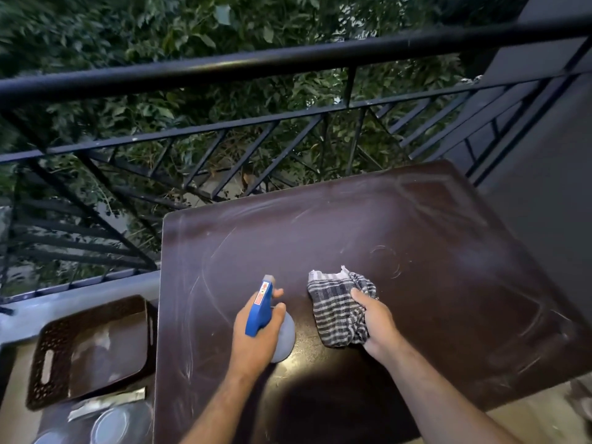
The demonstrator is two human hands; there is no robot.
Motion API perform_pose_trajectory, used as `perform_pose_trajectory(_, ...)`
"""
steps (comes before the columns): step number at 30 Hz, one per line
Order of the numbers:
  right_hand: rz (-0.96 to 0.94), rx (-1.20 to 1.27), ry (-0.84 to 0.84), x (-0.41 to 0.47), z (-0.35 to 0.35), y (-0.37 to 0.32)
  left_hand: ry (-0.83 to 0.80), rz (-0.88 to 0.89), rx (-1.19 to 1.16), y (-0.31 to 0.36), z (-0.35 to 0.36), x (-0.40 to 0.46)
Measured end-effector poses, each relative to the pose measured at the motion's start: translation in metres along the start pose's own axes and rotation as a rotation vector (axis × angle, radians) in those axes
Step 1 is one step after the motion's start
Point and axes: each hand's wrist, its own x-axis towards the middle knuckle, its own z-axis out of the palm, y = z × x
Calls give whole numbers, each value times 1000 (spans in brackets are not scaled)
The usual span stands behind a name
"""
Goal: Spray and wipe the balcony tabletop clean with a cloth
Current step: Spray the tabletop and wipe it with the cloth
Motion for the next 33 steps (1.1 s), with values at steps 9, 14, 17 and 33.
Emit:
perform_pose_trajectory(9, 26, 136, -91, 20, -16, -39, -138, 70, 194, -4, 14, 16)
perform_pose_trajectory(14, -33, 167, -64, 47, -41, -88, -45, 75, 401, 7, 48, 35)
perform_pose_trajectory(17, -134, 141, 64, 72, -69, -134, -100, 96, 572, 29, 91, 63)
perform_pose_trajectory(33, -528, -970, 385, 144, -180, -268, -232, 43, 868, 126, 334, 219)
